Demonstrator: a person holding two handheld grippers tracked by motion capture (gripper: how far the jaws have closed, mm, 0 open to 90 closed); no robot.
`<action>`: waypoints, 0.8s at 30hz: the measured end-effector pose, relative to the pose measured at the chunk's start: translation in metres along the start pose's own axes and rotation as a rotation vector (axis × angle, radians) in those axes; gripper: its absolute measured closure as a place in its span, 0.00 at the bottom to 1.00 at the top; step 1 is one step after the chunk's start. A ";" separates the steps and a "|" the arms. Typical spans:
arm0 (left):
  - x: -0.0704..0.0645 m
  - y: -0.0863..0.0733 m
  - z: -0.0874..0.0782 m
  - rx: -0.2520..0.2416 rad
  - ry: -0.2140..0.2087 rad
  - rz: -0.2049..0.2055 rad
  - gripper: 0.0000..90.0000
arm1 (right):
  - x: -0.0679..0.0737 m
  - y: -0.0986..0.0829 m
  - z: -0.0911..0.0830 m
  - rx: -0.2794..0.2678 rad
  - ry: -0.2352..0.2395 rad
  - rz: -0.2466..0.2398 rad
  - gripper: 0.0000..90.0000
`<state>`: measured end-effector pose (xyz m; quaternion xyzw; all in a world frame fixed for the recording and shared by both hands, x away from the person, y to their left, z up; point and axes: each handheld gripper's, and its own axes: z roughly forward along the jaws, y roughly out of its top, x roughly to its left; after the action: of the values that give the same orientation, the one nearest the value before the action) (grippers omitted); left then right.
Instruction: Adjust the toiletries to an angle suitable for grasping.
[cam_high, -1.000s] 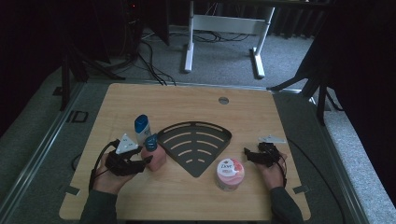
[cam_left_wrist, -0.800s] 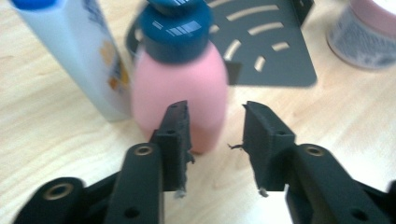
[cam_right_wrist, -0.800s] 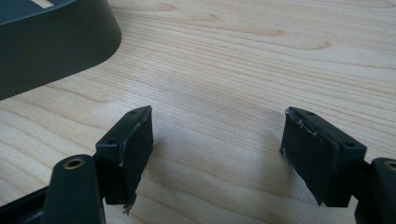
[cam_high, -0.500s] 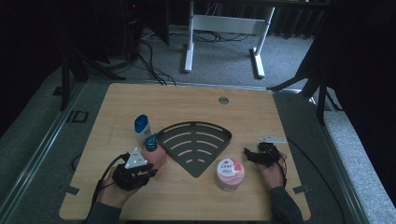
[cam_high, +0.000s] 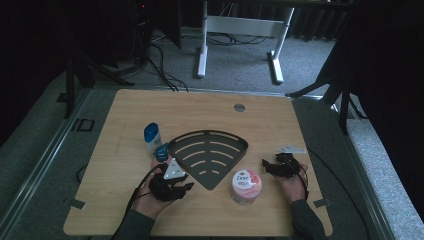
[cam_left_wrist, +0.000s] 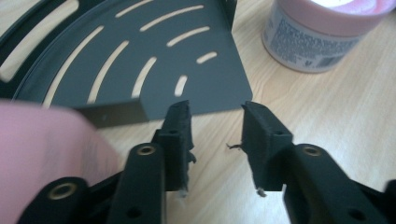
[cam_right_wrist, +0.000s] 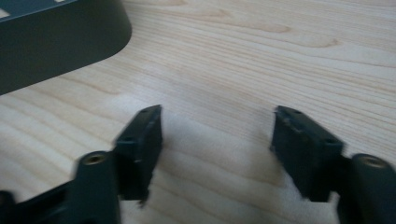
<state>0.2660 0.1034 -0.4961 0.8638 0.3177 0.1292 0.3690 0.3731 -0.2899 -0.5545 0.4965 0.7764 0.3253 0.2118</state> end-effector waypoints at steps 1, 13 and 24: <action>-0.001 0.001 0.003 -0.005 -0.003 0.006 0.64 | 0.001 0.000 -0.002 0.007 0.019 0.001 0.50; -0.011 0.009 0.031 -0.015 -0.026 0.019 0.55 | 0.019 -0.011 -0.037 -0.006 0.151 -0.083 0.62; -0.017 0.007 0.047 0.010 -0.059 -0.011 0.82 | 0.035 -0.025 -0.059 0.019 0.210 -0.126 1.00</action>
<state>0.2782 0.0627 -0.5239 0.8673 0.3123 0.1002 0.3746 0.3038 -0.2826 -0.5315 0.4120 0.8270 0.3540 0.1445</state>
